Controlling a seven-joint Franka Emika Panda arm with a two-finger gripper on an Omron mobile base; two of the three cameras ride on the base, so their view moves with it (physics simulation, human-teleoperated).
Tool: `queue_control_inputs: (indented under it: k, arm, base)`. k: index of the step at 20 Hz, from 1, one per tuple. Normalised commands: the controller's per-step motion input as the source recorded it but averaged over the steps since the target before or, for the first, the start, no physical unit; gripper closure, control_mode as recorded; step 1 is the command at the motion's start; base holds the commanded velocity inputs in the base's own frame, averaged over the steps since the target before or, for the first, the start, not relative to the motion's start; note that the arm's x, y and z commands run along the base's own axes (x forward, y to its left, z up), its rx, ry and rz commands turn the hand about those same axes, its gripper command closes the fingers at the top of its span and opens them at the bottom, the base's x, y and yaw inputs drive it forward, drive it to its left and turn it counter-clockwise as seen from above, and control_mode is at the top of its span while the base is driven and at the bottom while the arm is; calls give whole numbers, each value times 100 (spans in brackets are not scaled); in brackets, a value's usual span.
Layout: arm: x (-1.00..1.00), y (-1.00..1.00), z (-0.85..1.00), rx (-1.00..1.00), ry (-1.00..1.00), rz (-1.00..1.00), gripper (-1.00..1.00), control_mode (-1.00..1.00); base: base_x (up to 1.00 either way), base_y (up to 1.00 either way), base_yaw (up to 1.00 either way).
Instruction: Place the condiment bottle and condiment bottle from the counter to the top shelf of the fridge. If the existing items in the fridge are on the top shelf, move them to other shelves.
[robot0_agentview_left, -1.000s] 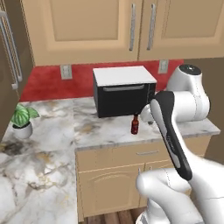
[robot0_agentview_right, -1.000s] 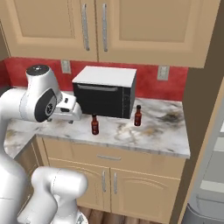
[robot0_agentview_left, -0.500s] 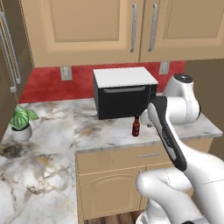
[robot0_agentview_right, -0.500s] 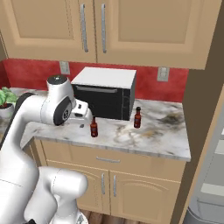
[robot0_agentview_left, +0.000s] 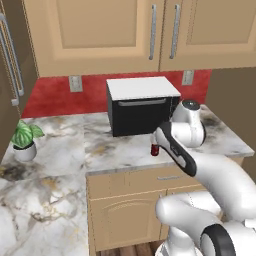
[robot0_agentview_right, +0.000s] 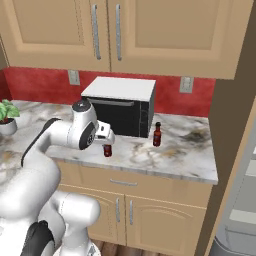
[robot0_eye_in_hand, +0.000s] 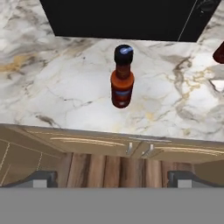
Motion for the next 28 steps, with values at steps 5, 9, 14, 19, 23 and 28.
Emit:
queue_control_inputs:
  k: [5, 9, 14, 19, 23, 28]
  arm:
    - [52, 0, -23, 0, 0, 0, -100, -100]
    - [36, 0, -27, 0, 0, 0, -100, -100]
    - [26, 0, -25, 0, 0, 0, -100, -100]
    - [28, 0, -20, 0, -3, 0, -100, -100]
    - [26, 0, -18, 0, -5, 0, -100, -100]
    - [31, 0, -14, 0, -5, 0, -100, -100]
  base:
    - [0, 0, 0]
    - [0, 0, 0]
    - [0, 0, 0]
    - [0, 0, 0]
    - [0, 0, 0]
    - [0, 0, 0]
